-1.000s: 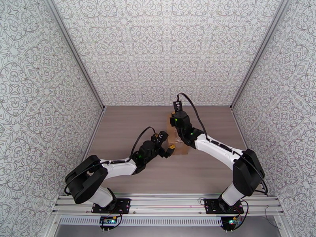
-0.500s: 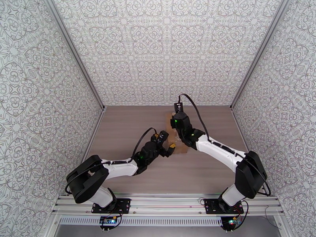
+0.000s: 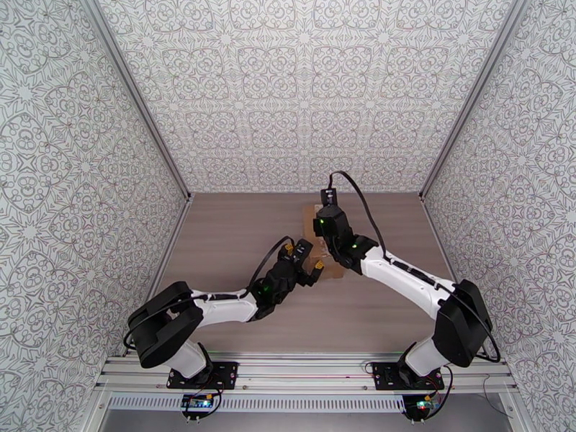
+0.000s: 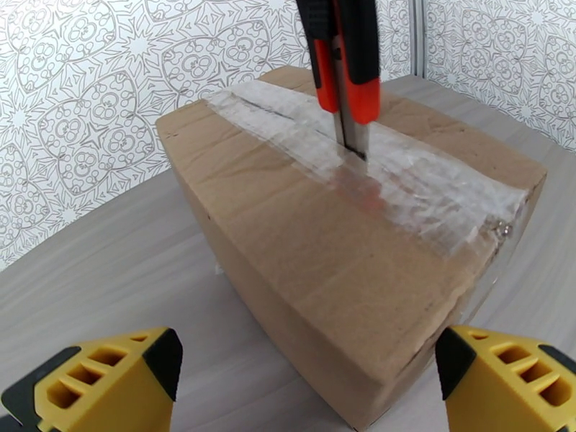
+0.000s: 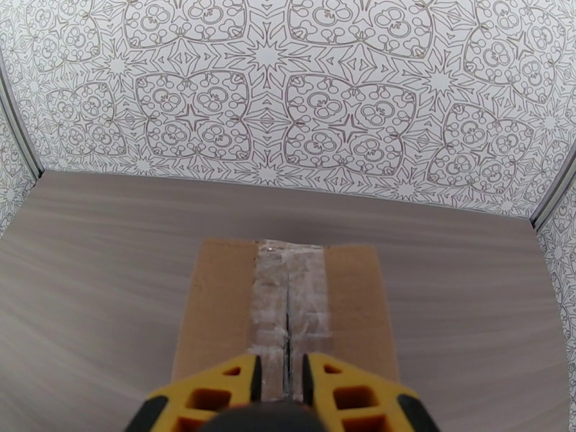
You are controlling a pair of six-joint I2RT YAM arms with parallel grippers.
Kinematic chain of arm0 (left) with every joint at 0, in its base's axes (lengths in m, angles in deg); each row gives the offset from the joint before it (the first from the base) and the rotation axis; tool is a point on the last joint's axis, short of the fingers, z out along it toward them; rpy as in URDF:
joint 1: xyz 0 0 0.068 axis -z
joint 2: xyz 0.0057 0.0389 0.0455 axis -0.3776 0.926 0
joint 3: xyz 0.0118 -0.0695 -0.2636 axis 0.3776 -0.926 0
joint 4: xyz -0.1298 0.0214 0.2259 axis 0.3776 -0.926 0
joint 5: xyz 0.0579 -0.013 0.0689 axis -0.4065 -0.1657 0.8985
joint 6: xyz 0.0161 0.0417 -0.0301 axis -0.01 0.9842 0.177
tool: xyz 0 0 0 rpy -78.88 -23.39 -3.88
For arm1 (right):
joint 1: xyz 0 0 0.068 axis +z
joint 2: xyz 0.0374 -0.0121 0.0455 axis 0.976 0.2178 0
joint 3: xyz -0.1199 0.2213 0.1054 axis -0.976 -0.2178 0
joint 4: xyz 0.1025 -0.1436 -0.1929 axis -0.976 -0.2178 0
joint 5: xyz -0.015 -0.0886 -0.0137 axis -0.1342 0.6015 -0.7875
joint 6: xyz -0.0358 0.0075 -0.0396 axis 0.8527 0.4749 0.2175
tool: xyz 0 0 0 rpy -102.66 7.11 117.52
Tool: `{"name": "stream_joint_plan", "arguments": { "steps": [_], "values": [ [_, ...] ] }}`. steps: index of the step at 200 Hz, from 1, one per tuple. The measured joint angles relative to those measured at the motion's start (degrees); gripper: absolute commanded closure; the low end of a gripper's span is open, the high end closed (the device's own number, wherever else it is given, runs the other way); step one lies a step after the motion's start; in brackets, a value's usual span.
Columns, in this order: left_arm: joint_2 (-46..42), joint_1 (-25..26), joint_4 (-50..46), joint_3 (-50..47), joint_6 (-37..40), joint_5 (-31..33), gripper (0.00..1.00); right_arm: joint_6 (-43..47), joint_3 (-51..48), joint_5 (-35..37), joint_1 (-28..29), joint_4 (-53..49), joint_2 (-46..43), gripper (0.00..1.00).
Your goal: Unpack the express box
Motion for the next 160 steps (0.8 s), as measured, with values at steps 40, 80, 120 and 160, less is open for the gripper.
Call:
{"name": "stream_joint_plan", "arguments": {
  "steps": [40,80,120,160],
  "values": [
    [0.0,0.28,-1.09,0.42,-0.04,2.84,0.01,-0.98,0.0,0.79,-0.02,-1.77,-0.63,1.0],
    [0.0,0.76,-2.51,1.16,0.15,5.11,0.01,-1.81,0.0,2.08,-0.02,-3.54,-1.42,1.0],
    [0.0,2.19,0.72,0.31,2.47,2.67,0.01,-1.99,0.0,2.08,0.39,-4.28,-1.49,1.0],
    [-0.83,-0.74,3.08,-1.36,2.58,-7.91,0.01,-1.68,0.0,0.66,1.51,-4.09,-1.49,1.0]
  ]
}}
